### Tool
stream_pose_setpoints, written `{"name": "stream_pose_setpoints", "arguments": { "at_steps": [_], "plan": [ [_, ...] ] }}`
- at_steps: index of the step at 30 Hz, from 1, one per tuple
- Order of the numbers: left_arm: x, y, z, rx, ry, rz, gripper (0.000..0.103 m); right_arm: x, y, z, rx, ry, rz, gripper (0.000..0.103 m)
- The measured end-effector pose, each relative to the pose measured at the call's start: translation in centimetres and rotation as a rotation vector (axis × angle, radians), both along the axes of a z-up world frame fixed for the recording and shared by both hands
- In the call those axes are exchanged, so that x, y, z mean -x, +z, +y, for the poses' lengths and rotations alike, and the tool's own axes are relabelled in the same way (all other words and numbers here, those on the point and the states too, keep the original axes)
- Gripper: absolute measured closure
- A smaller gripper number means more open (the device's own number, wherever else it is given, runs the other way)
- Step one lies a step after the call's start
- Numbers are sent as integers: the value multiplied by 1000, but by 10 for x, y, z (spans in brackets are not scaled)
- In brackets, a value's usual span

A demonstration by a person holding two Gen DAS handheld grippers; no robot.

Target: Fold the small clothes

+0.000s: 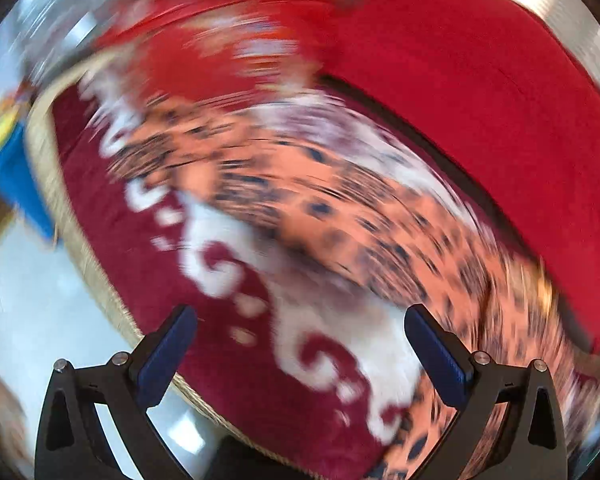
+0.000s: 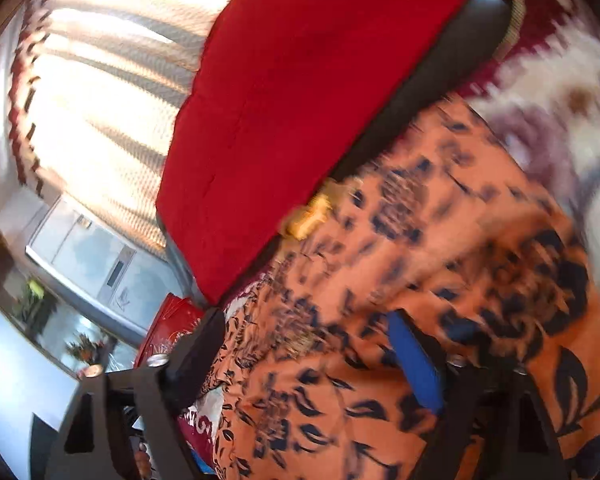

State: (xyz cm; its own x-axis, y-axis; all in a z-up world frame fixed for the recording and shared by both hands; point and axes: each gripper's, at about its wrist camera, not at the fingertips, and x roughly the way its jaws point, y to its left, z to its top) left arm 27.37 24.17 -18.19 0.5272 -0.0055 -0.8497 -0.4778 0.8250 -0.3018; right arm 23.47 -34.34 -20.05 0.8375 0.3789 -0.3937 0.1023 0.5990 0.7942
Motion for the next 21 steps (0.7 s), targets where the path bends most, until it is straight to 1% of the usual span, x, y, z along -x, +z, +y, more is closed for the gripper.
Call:
{"name": "stream_pose_setpoints", "arguments": {
  "at_steps": [1, 2, 3, 4, 5, 6, 7, 9, 12, 14, 20, 21],
  "plan": [
    [0, -6, 19, 48, 69, 2, 0, -2, -1, 0, -3, 2, 11, 27],
    [-2, -10, 31, 88, 112, 3, 0, -5, 3, 0, 1, 13, -4, 27],
    [-4, -19, 48, 153, 164, 4, 0, -7, 8, 1, 15, 25, -20, 27],
    [-6, -26, 59, 202, 201, 8, 0, -8, 13, 5, 40, 37, -29, 27],
    [-8, -35, 71, 254, 242, 14, 2, -8, 16, 8, 68, 45, -29, 27],
    [-7, -43, 81, 308, 283, 14, 12, -8, 14, 14, 90, 52, -23, 27],
    [-7, -53, 90, 374, 321, 5, 26, -8, 15, 17, 106, 56, -16, 27],
    [-10, -65, 100, 450, 344, -19, 34, -6, 14, 19, 134, 61, -7, 27],
    [-17, -70, 104, 451, 357, -41, 34, -1, 15, 16, 160, 55, -1, 27],
    [-24, -71, 108, 459, 357, -70, 34, 3, 17, 11, 156, 46, -2, 27],
    [-37, -78, 129, 528, 408, -173, 34, 10, 18, 2, 145, 24, 14, 27],
    [-37, -77, 132, 529, 410, -193, 45, 10, 19, 2, 150, 24, 14, 27]
  ]
}}
